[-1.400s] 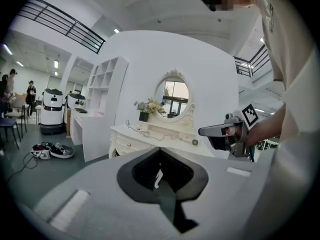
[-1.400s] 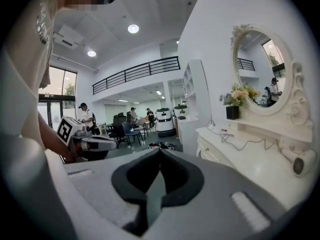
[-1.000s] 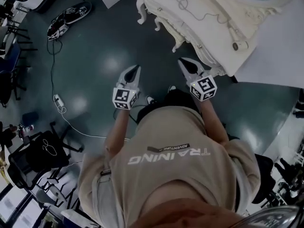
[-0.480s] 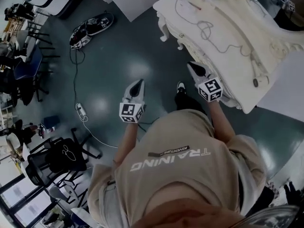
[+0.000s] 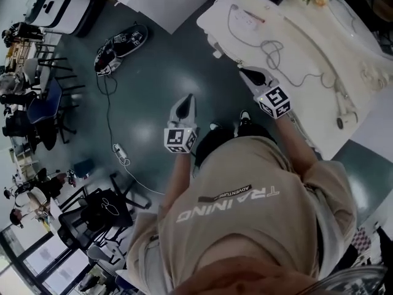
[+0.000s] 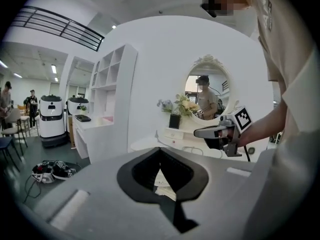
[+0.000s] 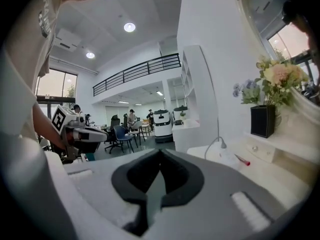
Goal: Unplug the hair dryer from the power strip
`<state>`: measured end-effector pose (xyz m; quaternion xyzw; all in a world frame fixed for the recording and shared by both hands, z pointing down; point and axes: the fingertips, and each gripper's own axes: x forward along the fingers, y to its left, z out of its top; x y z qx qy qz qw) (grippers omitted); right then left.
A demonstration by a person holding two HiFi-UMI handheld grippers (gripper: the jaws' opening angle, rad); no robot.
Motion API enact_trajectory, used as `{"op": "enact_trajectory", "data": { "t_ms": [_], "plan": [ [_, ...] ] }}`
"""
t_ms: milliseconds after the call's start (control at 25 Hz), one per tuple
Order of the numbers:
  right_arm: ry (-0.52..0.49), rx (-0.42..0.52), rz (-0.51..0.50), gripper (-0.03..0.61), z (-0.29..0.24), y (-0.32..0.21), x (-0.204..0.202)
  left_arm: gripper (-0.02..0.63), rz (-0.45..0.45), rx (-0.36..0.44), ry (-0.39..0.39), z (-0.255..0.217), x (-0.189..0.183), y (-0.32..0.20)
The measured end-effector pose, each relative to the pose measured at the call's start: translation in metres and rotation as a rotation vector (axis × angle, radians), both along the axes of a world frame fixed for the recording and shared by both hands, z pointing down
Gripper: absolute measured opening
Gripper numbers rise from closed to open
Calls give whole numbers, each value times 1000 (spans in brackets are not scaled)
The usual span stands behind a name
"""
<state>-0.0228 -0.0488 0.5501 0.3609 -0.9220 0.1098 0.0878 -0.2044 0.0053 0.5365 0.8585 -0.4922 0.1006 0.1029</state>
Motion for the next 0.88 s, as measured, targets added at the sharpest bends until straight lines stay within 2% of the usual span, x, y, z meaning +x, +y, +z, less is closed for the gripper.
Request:
{"op": "enact_trajectory", "data": {
  "t_ms": [160, 280, 440, 560, 680, 760, 880],
  "plan": [
    [100, -20, -11, 5, 26, -16, -12, 5, 34, -36, 18, 17, -15, -33],
    [152, -19, 26, 5, 29, -44, -16, 6, 78, -32, 10, 28, -33, -70],
    [126, -43, 96, 5, 10, -81, -48, 5, 172, -9, -61, 26, -67, -109],
    [143, 0, 142, 5, -15, -114, -82, 6, 216, 37, -29, 9, -92, -145],
    [153, 43, 175, 5, -24, -153, -95, 6, 272, 57, -3, 14, -87, -183],
    [150, 18, 192, 5, -16, -160, -101, 6, 322, 43, -8, 25, -79, -196],
    [183, -44, 224, 5, 0, -162, -99, 6, 384, 3, 36, 28, -71, -206]
  ]
}}
